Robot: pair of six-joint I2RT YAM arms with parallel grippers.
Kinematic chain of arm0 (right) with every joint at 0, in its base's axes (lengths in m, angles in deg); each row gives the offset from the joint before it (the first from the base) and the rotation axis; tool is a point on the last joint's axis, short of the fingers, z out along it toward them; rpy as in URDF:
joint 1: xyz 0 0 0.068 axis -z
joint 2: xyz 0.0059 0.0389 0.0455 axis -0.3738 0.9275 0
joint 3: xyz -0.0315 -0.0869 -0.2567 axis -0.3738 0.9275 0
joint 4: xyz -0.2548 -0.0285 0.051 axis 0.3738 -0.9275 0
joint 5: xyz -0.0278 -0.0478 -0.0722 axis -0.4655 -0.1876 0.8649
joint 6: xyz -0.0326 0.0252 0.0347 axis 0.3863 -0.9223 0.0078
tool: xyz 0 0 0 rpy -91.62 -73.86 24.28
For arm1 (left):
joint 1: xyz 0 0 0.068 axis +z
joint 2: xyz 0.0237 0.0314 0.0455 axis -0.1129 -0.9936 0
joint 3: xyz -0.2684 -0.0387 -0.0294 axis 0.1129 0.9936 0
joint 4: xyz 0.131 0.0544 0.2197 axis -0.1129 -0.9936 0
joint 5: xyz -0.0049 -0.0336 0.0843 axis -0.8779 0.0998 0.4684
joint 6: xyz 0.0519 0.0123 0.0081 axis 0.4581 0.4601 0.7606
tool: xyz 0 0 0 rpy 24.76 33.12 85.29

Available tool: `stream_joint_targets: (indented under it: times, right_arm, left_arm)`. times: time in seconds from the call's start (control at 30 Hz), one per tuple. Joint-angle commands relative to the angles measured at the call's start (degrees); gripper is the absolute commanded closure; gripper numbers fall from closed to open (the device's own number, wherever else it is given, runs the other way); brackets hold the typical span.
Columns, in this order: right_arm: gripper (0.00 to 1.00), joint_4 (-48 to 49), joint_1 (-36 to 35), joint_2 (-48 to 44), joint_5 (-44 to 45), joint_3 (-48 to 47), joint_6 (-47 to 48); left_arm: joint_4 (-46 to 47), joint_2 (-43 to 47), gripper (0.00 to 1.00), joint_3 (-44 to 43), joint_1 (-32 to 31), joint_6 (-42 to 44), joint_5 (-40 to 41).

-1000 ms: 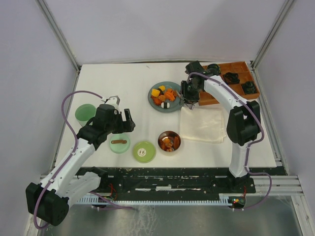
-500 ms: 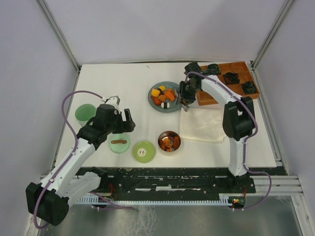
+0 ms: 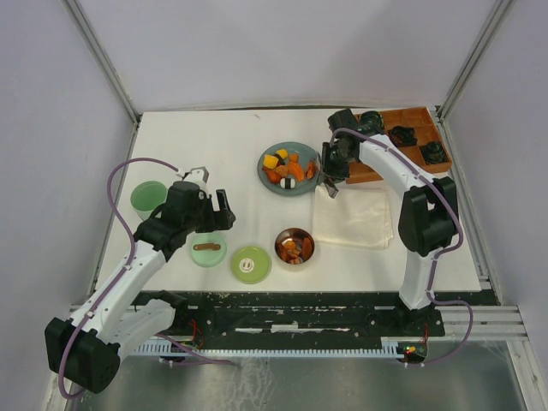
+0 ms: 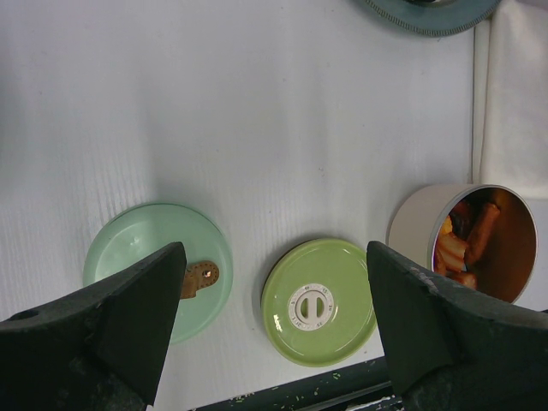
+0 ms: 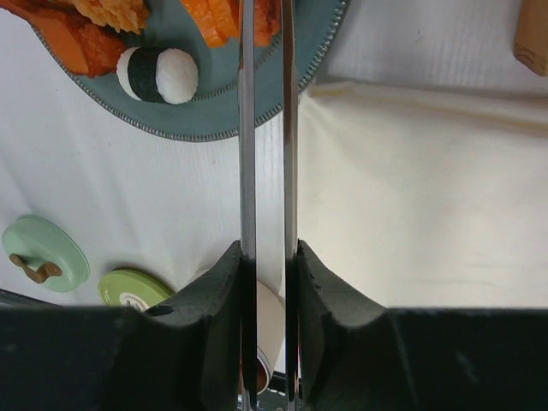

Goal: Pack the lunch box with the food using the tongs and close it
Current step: Pick up the fake food from the plate.

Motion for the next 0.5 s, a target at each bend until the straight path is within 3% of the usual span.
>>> stream_joint_targets:
  times: [0.0,0.3,0.47]
  right_arm:
    - [0.72,-0.07,0.34,-4.51,1.96,1.04,1.66]
    - [0.56,-3.62,0.34,-1.72,-0.11,-3.53,5.2]
    - [0.54,-6.3,0.29,-0.12,2.79,-9.48,7.95]
  left_arm:
    - [2.13,0.21,0.08,-0.54,0.3,-0.83,-0.3]
    - [2.15,0.36,0.08,-0.5,0.28,-0.83,-0.15]
    - [2.12,0.28,0.08,-0.5,0.33,-0.82,-0.1]
